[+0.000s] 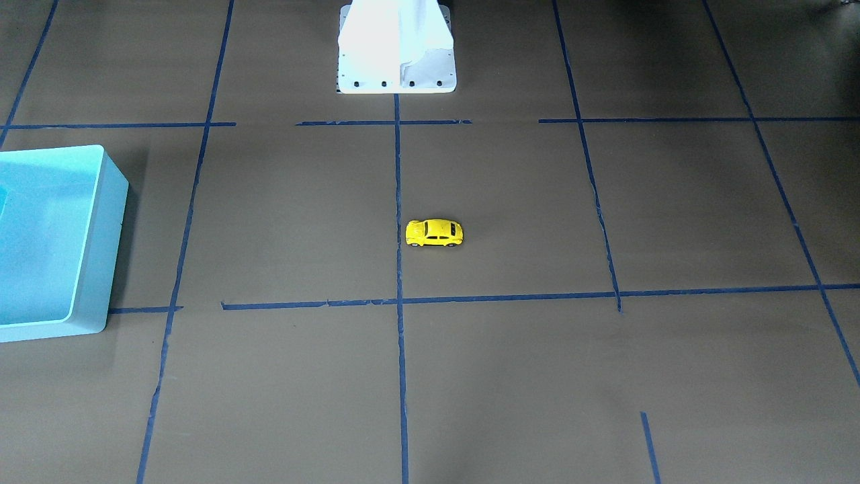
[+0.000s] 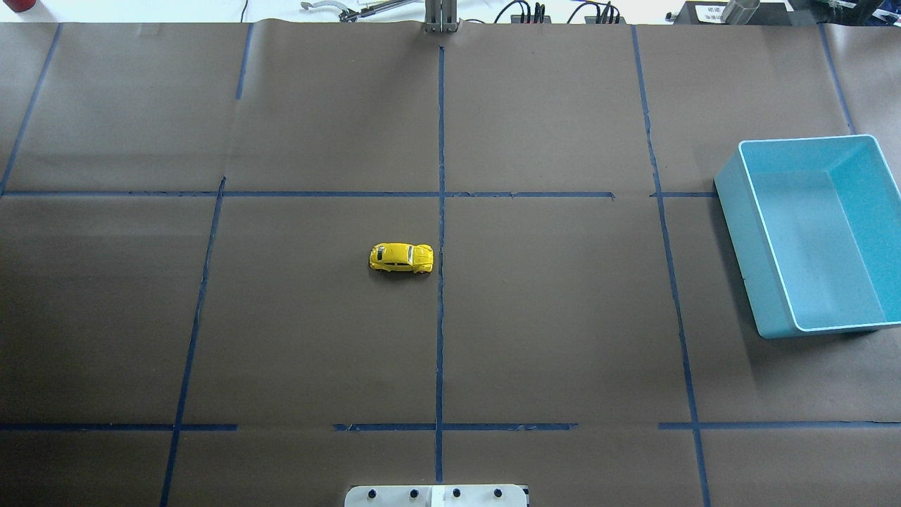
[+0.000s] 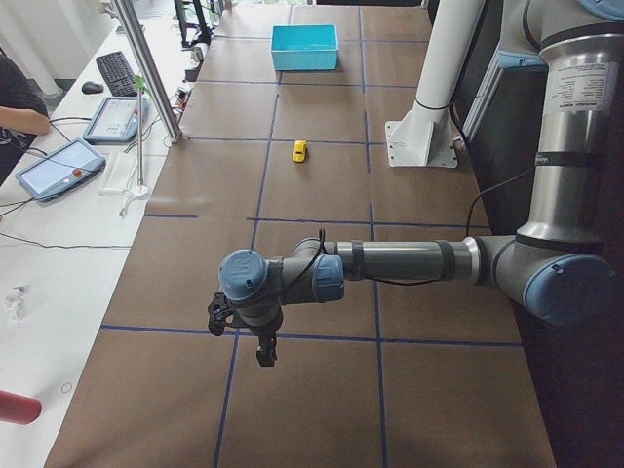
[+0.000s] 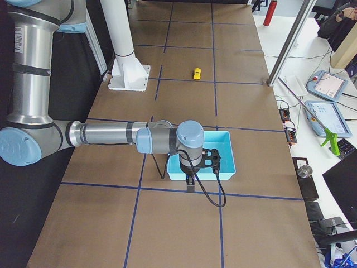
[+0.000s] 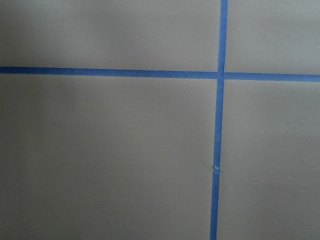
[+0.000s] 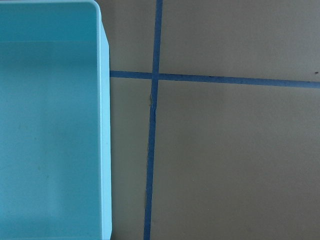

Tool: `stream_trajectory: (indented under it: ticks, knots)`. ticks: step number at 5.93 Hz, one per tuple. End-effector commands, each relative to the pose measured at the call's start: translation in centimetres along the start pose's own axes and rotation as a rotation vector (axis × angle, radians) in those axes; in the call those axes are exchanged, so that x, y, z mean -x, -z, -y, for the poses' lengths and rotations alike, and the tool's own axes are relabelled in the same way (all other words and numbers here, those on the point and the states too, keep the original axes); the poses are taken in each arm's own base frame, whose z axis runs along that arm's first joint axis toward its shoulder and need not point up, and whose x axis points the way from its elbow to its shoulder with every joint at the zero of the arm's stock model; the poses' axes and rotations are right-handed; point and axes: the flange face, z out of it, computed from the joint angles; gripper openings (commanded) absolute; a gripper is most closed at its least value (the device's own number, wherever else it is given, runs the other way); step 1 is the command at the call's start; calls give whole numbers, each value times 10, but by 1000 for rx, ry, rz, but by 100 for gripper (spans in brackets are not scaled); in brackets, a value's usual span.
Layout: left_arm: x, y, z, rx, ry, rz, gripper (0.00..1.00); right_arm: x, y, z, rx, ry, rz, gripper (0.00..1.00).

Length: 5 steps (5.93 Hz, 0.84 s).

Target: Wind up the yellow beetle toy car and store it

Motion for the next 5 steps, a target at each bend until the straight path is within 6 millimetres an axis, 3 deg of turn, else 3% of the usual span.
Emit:
stream_trajectory:
  ticks: [1, 5]
  knots:
    - [6, -5, -17, 4, 5, 1, 100, 0, 9, -4, 14, -32, -4, 100]
    - [-18, 19, -11, -46, -50, 1, 100, 0, 7, -4, 16, -29, -4, 100]
